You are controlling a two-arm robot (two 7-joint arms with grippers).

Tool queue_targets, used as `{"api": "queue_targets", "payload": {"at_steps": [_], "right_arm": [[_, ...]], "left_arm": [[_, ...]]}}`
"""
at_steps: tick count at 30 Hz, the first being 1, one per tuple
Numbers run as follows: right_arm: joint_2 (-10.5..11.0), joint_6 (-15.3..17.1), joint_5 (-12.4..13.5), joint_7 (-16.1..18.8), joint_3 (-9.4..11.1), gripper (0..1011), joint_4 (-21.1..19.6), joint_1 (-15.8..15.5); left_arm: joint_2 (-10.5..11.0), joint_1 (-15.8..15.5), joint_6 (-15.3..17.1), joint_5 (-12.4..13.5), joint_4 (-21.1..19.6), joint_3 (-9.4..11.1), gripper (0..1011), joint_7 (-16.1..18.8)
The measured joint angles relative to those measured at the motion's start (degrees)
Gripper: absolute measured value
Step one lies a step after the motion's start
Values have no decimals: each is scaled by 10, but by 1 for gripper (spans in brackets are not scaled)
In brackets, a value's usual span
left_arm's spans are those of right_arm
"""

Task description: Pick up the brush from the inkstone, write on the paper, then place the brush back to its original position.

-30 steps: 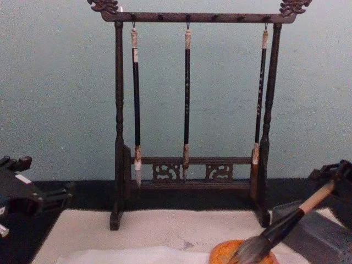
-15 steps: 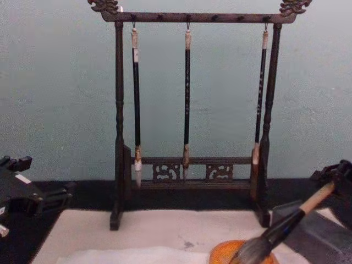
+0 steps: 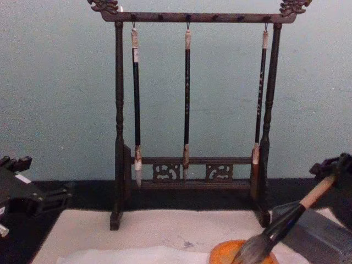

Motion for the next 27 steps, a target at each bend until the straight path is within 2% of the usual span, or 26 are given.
{"api": "queue_targets", "payload": {"at_steps": [11, 15, 20, 27], "right_arm": [[21, -21, 8, 5, -8, 151, -59, -9], [30, -33, 5, -11, -14, 151, -110, -27], [49, -59, -22, -20, -32, 151, -170, -48], [74, -96, -69, -18, -55, 151, -221, -62]], "left_arm": [[0, 0, 0, 0, 0, 0, 1010, 0], [0, 0, 0, 0, 0, 0, 1010, 0], [0, 0, 0, 0, 0, 0, 1010, 0], [0, 0, 0, 0, 0, 0, 1009, 0]]}}
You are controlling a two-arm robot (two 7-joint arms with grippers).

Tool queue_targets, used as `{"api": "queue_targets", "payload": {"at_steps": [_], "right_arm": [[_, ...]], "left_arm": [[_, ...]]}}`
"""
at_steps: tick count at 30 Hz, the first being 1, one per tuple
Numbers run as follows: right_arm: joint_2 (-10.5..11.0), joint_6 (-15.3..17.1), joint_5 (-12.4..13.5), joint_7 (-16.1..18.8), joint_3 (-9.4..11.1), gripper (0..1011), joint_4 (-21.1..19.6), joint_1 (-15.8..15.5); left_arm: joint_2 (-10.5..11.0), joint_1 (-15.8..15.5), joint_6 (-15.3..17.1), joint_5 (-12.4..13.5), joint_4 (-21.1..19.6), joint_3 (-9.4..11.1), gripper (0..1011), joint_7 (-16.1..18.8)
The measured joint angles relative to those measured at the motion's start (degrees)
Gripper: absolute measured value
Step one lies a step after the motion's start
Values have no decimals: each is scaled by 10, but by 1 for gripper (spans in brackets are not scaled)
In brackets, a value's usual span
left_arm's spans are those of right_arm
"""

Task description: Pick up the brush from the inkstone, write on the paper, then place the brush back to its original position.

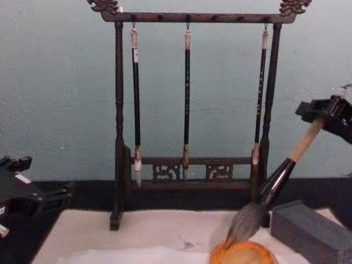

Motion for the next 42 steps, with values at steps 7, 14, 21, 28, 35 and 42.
{"api": "queue_targets", "payload": {"at_steps": [7, 14, 21, 28, 35, 42], "right_arm": [[26, -49, -98, 33, -33, 151, -32, -1], [41, -94, -177, 63, -53, 151, -57, -3], [48, -129, -233, 82, -65, 151, -78, -13], [56, -165, -293, 101, -78, 151, -101, -29], [63, -193, -329, 126, -84, 151, -113, -40], [66, -206, -347, 145, -86, 151, -117, -48]], "left_arm": [[0, 0, 0, 0, 0, 0, 1010, 0], [0, 0, 0, 0, 0, 0, 1009, 0], [0, 0, 0, 0, 0, 0, 1010, 0], [0, 0, 0, 0, 0, 0, 1010, 0], [0, 0, 0, 0, 0, 0, 1010, 0], [0, 0, 0, 0, 0, 0, 1009, 0]]}}
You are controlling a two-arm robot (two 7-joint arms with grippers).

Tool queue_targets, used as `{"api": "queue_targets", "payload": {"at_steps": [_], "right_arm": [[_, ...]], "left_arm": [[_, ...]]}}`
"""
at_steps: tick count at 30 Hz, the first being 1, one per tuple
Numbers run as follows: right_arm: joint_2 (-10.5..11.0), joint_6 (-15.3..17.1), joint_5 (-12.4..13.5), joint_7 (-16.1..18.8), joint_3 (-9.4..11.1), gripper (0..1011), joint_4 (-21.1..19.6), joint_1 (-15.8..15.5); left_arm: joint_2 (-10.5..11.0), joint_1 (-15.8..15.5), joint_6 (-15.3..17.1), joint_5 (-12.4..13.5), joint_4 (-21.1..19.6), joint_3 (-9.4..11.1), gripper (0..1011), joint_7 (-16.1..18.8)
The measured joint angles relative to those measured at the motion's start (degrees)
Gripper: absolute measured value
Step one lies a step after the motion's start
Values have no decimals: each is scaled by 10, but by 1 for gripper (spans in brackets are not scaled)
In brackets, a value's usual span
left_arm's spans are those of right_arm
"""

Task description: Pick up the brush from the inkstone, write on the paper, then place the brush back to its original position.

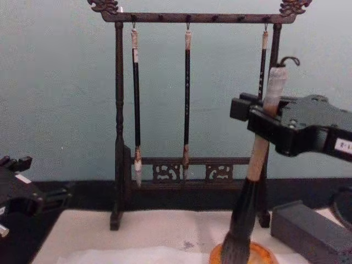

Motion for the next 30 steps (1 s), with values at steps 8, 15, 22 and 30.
{"api": "queue_targets", "payload": {"at_steps": [8, 15, 22, 30], "right_arm": [[-3, -1, -13, 19, 0, 151, -2, -8], [-3, -3, -22, 37, 3, 151, -13, -18], [-1, -7, -32, 44, 8, 151, -24, -31], [-7, -5, -41, 49, 14, 151, -27, -41]], "left_arm": [[0, 0, 0, 0, 0, 0, 1010, 0], [0, 0, 0, 0, 0, 0, 1010, 0], [0, 0, 0, 0, 0, 0, 1010, 0], [0, 0, 0, 0, 0, 0, 1010, 0]]}}
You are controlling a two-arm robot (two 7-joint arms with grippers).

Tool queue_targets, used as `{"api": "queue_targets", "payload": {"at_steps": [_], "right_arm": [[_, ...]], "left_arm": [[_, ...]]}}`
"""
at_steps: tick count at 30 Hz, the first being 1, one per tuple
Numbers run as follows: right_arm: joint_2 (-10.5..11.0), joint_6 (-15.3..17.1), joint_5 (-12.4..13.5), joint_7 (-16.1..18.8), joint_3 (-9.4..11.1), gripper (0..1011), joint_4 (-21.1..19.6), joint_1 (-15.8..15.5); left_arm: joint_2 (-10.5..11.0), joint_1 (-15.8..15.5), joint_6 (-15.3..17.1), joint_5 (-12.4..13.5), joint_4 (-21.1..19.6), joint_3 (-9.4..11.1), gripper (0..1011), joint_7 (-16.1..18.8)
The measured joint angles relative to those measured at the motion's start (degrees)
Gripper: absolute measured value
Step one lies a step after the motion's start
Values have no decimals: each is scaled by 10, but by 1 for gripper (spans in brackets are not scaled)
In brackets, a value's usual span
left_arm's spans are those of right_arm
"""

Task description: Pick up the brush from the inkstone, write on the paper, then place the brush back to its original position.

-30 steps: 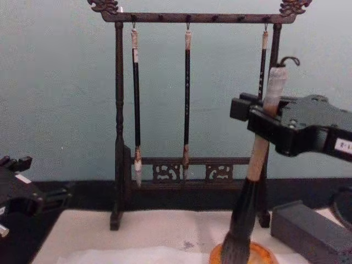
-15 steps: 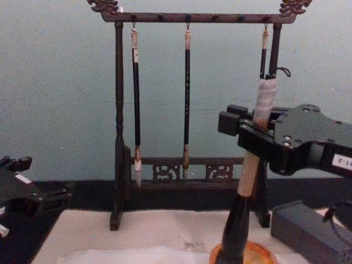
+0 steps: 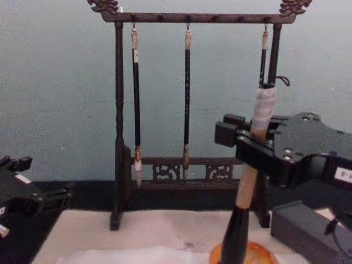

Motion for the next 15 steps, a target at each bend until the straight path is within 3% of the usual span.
{"api": "queue_targets", "payload": {"at_steps": [15], "right_arm": [[-23, 13, -15, 12, 9, 151, 11, -1]], "left_arm": [[0, 0, 0, 0, 0, 0, 1010, 0]]}}
